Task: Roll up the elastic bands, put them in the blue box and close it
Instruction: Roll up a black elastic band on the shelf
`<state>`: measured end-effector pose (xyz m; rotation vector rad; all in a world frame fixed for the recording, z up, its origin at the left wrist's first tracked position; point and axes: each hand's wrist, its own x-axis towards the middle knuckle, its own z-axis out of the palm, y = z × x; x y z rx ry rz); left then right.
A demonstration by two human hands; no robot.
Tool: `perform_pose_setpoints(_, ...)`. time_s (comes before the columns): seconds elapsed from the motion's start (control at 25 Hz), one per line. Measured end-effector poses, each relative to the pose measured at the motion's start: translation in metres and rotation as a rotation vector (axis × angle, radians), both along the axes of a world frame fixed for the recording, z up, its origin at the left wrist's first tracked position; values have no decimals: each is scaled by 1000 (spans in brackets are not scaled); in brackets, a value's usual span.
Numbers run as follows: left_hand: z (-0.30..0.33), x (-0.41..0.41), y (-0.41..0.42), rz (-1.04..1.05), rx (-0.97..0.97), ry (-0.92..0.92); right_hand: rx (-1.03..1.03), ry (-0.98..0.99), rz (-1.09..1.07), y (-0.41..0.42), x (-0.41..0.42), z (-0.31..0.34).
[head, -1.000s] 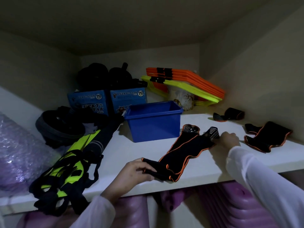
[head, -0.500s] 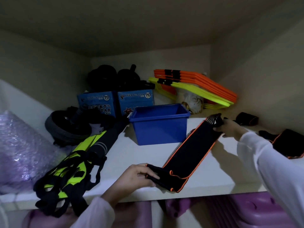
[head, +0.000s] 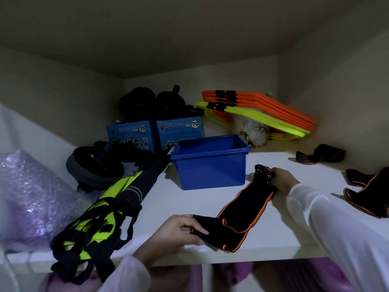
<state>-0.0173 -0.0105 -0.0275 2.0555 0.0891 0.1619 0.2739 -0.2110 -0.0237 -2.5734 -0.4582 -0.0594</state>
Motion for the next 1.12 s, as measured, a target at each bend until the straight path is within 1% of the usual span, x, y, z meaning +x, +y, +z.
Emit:
perform_pose_setpoints(0.12, 0, 1, 0, 1, -58, 13, -6, -14, 14, -14, 1, 2)
perform_pose_setpoints(0.24, 4, 3, -5, -10, -32, 12, 69, -35, -47, -37, 2, 6)
perform_pose_setpoints(0.32, 6, 8, -16, -54, 15, 4, 148, -79, -113, -50, 4, 7)
perform_pose_setpoints(0.4, 6, 16, -29, -90, 80, -33, 167, -134, -193, -61, 4, 7)
perform_pose_setpoints(0.48, 6, 27, -42, -99, 149, -84, 170, -119, -254, -71, -2, 2)
perform_pose_setpoints(0.52, 5, 32, -47, -91, 193, -107, 176, -95, -264, -72, -6, -1)
perform_pose_setpoints(0.56, 5, 38, -51, -73, 247, -128, 181, -114, -252, -72, -15, 0)
perform_pose_setpoints(0.6, 4, 43, -54, -43, 304, -147, 189, -157, -197, -69, -26, 2)
perform_pose_setpoints(0.68, -1, 53, -62, 6, 400, -172, 250, -206, 40, -61, -60, 13)
perform_pose_setpoints(0.76, -6, 62, -71, 35, 491, -181, 336, -106, 321, -57, -107, 25)
perform_pose_setpoints(0.8, -9, 66, -76, 40, 530, -191, 333, -61, 430, -57, -128, 29)
perform_pose_setpoints(0.84, -10, 70, -80, 39, 557, -198, 292, -26, 510, -59, -145, 30)
perform_pose_setpoints(0.88, -11, 73, -84, 34, 564, -207, 220, -32, 569, -62, -158, 29)
perform_pose_setpoints(0.96, -12, 76, -88, 34, 546, -227, 119, -99, 610, -67, -165, 21)
perform_pose_setpoints(1.12, -14, 69, -90, -8, 491, -317, 99, -191, 532, -74, -167, 17)
